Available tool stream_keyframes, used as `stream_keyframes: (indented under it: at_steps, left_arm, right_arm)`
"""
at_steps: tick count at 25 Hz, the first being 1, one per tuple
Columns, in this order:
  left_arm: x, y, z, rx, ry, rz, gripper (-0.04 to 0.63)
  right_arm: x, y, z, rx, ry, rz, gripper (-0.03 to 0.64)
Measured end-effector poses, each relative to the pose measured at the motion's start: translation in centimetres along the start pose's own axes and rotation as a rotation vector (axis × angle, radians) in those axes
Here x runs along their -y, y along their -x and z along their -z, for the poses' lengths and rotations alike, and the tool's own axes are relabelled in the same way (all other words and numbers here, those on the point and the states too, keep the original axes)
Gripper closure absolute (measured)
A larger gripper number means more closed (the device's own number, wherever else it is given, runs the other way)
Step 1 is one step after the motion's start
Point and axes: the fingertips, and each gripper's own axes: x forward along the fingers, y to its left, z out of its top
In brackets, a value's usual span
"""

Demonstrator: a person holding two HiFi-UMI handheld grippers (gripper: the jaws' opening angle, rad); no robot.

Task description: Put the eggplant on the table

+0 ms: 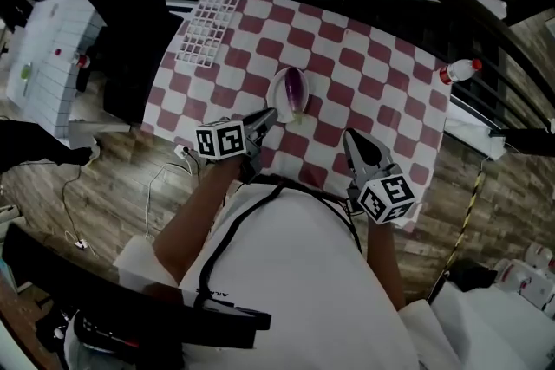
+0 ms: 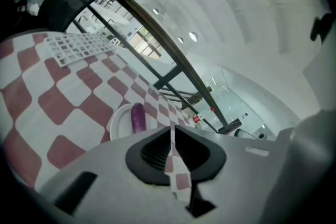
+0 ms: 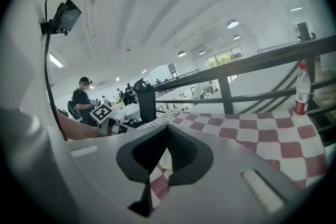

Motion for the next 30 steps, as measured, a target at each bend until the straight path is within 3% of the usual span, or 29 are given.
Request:
stream_keyframes:
  at_steps: [7, 11, 19, 24, 30]
  left_arm:
    - [6.3, 1.4, -0.6, 0.019, -0.255, 0.059, 0.587]
    - [9.1, 2.0, -0.9, 0.038, -0.361, 0.077, 0.588]
    - [12.5, 3.2, -2.5, 0.129, -0.672, 0.002, 0.589]
    - [11.2, 3.4, -3.2, 0.161, -0.643, -0.043, 0.589]
    - [10.1, 3.5, -3.5, 0.165, -0.602, -0.040, 0.589]
  right_arm:
    - [0.0, 0.6, -0.2, 0.013, 0.010, -0.021, 0.611]
    - [0.0, 1.4, -0.9, 0.034, 0.018, -0.022, 0.611]
    - [-0.3, 2.3, -2.1, 0.066, 0.028, -0.021, 0.611]
    - [-0.4, 2.5, -2.1, 0.069, 0.027, -0.016, 0.611]
    - [-0.4, 2.6, -2.2, 0.074, 0.031, 0.004, 0.611]
